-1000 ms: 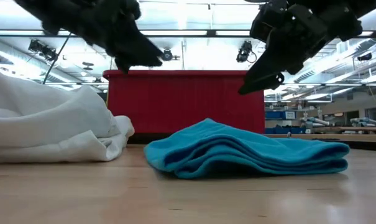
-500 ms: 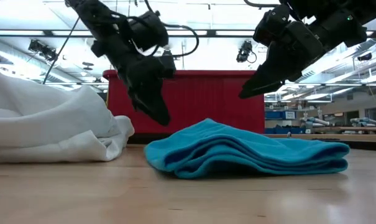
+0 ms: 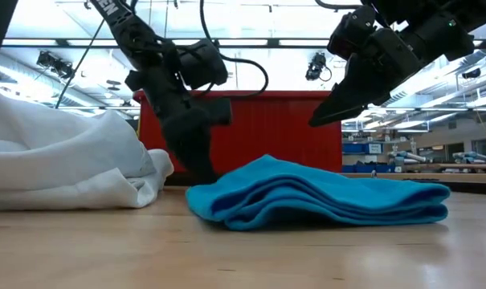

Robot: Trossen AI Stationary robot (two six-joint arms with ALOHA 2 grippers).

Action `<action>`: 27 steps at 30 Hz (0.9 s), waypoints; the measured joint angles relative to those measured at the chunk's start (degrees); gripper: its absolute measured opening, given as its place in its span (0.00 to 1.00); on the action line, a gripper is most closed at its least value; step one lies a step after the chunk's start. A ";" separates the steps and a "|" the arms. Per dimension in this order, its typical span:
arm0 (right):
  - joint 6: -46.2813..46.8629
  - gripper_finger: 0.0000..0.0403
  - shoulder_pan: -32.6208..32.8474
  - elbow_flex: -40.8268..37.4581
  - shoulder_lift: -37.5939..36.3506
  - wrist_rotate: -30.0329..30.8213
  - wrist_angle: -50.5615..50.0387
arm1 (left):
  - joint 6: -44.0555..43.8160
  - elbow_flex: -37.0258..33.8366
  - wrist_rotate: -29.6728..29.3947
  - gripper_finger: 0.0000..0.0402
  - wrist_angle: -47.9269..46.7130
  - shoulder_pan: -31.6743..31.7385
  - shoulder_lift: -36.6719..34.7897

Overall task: Fold laundry
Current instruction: Fold the blue underwear

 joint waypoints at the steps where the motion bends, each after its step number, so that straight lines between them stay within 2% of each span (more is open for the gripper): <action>1: 0.00 0.65 0.04 0.00 0.00 0.00 0.00 | 0.64 0.00 -0.20 0.48 0.22 -0.17 0.34; 3: 0.00 0.65 0.08 0.00 0.00 0.07 -0.02 | 2.07 0.00 -1.29 0.47 0.23 -0.82 0.48; 5: -0.01 0.64 0.15 0.00 0.00 0.42 -0.01 | 4.54 0.02 -2.56 0.41 0.19 -1.82 0.45; 7: 0.00 0.63 0.15 0.00 0.00 0.42 -0.02 | 6.38 0.02 -4.08 0.30 0.08 -2.85 0.28; 10: 0.00 0.62 0.15 0.00 0.00 0.50 -0.03 | 7.54 0.02 -4.26 0.08 -0.12 -3.63 0.14; 11: 0.24 0.61 0.16 0.00 0.00 0.50 -0.20 | 7.50 0.02 -4.27 0.04 -0.15 -3.79 0.14; 16: 5.33 0.59 -0.02 -0.96 0.00 0.34 -4.63 | 7.94 -0.03 -4.14 0.02 -2.07 -4.05 -1.28; 21: 4.94 0.56 -2.32 -4.72 -0.02 1.56 -1.55 | 11.59 -0.07 -3.99 0.01 -4.01 -4.28 -4.63; 24: 3.59 0.55 -4.00 -5.34 1.04 -0.85 -0.85 | 11.97 -0.07 -4.08 0.01 -4.89 -4.20 -6.17; 27: 0.98 0.54 -5.41 -5.95 2.31 -0.83 -0.64 | 13.35 -0.07 -4.57 0.01 -3.90 -4.17 -8.44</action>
